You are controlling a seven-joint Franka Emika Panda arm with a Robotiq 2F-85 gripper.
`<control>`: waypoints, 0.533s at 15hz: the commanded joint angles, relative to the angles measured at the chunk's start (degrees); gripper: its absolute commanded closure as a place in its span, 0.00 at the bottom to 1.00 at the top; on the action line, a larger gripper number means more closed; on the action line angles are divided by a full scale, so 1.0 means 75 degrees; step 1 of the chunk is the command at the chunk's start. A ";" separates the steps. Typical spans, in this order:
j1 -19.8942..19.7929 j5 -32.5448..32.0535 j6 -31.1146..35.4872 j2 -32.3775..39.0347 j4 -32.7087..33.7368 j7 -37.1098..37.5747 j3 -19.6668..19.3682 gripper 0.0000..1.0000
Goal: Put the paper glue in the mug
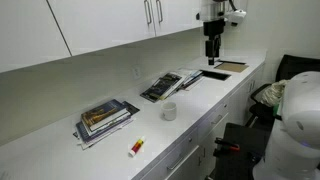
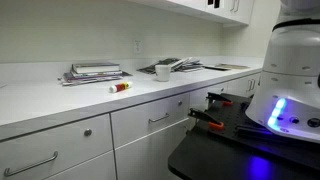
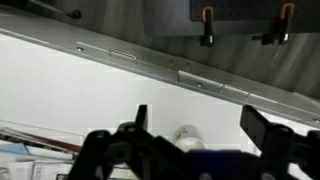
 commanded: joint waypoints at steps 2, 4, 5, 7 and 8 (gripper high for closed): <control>0.0109 -0.0050 -0.0038 -0.0014 0.0022 0.0057 -0.0071 0.00; 0.0109 -0.0050 -0.0038 -0.0014 0.0022 0.0058 -0.0071 0.00; 0.0109 -0.0050 -0.0038 -0.0014 0.0022 0.0057 -0.0071 0.00; -0.0095 0.0119 0.0370 0.0075 -0.0155 0.1373 0.0312 0.00; -0.0037 0.0419 0.0460 0.0219 -0.0204 0.1962 0.0438 0.00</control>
